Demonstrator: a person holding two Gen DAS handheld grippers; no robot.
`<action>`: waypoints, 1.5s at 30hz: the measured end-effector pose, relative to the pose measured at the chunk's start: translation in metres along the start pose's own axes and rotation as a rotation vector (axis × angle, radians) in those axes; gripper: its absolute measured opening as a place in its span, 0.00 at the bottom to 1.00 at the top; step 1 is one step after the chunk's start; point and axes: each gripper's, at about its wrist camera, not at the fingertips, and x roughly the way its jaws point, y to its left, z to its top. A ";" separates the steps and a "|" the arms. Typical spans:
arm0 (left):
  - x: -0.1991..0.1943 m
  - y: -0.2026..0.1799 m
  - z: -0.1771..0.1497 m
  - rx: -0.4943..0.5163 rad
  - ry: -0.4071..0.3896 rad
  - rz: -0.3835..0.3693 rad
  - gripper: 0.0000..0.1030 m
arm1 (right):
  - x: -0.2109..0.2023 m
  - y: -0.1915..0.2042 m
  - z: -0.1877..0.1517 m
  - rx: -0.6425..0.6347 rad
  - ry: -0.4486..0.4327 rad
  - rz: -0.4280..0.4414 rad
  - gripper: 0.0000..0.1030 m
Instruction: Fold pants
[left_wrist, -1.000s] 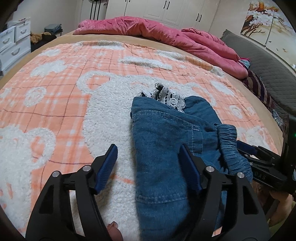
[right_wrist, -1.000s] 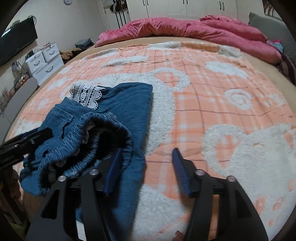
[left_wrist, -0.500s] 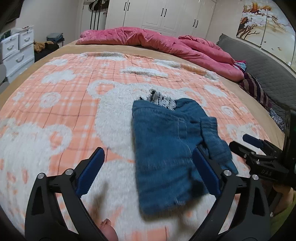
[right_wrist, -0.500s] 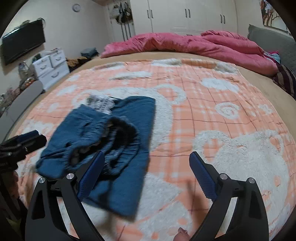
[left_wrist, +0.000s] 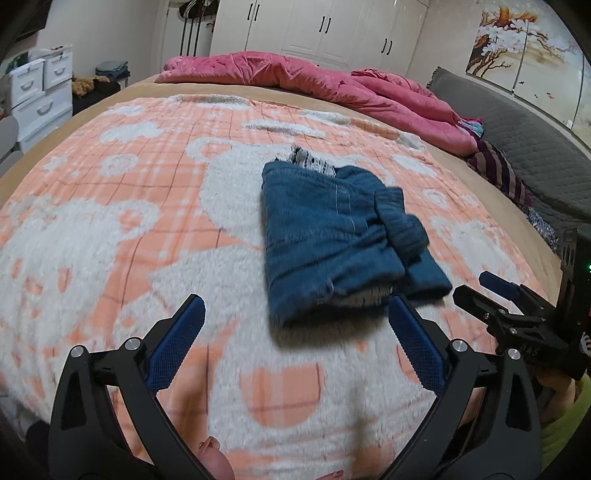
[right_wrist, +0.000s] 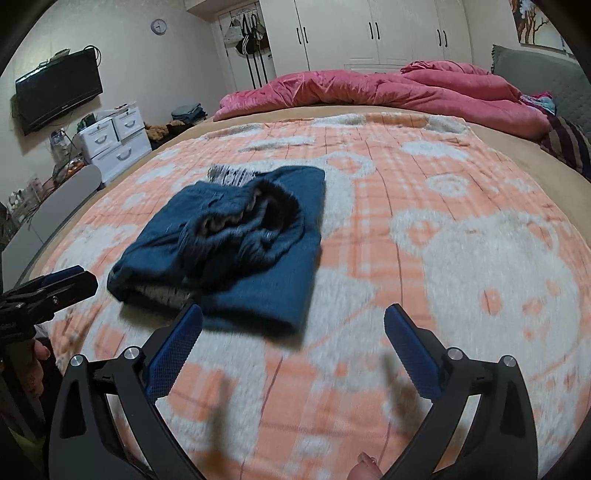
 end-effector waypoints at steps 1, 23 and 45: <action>-0.002 0.000 -0.004 0.000 0.000 0.003 0.91 | -0.002 0.001 -0.003 0.002 -0.002 0.001 0.95; -0.025 -0.015 -0.072 0.055 0.035 0.019 0.91 | -0.046 0.017 -0.059 -0.022 -0.044 -0.060 0.95; -0.021 -0.019 -0.077 0.054 0.020 0.032 0.91 | -0.039 0.011 -0.065 0.009 -0.027 -0.061 0.96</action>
